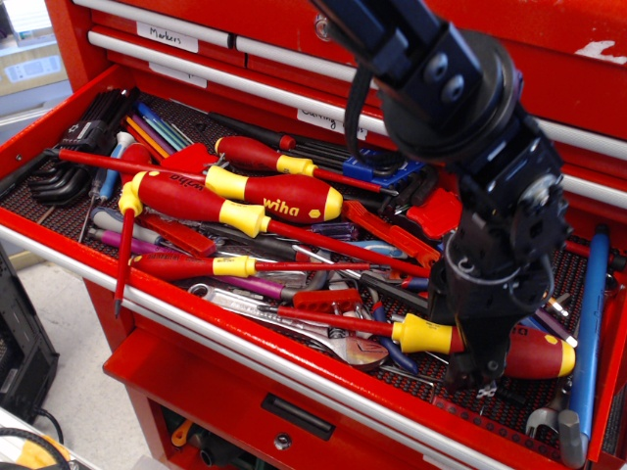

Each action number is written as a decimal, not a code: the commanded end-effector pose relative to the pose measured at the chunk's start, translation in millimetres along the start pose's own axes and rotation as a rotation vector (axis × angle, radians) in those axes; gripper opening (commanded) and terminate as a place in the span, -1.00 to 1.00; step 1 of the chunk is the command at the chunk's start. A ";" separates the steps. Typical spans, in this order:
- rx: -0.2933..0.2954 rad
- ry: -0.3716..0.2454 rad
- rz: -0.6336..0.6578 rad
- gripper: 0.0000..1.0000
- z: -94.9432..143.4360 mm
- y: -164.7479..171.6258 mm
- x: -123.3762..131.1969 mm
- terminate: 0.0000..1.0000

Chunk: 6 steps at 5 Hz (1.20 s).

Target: Pick up red srewdriver

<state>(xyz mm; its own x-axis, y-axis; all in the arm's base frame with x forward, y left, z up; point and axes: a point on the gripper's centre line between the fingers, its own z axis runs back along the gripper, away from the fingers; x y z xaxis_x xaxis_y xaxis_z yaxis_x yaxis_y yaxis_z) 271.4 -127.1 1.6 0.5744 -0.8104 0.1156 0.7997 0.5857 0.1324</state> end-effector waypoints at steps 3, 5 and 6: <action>-0.044 -0.033 0.099 -1.00 3.0 1.9 2.6 -1.00; -0.115 0.097 0.066 -1.00 54.7 33.1 3.1 -1.00; -0.103 0.161 -0.020 -1.00 84.5 58.6 -0.7 -1.00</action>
<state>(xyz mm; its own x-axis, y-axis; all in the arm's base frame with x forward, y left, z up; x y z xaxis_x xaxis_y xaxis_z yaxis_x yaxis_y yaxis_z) 300.5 -85.9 74.5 0.5536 -0.8216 -0.1358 0.8272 0.5613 -0.0236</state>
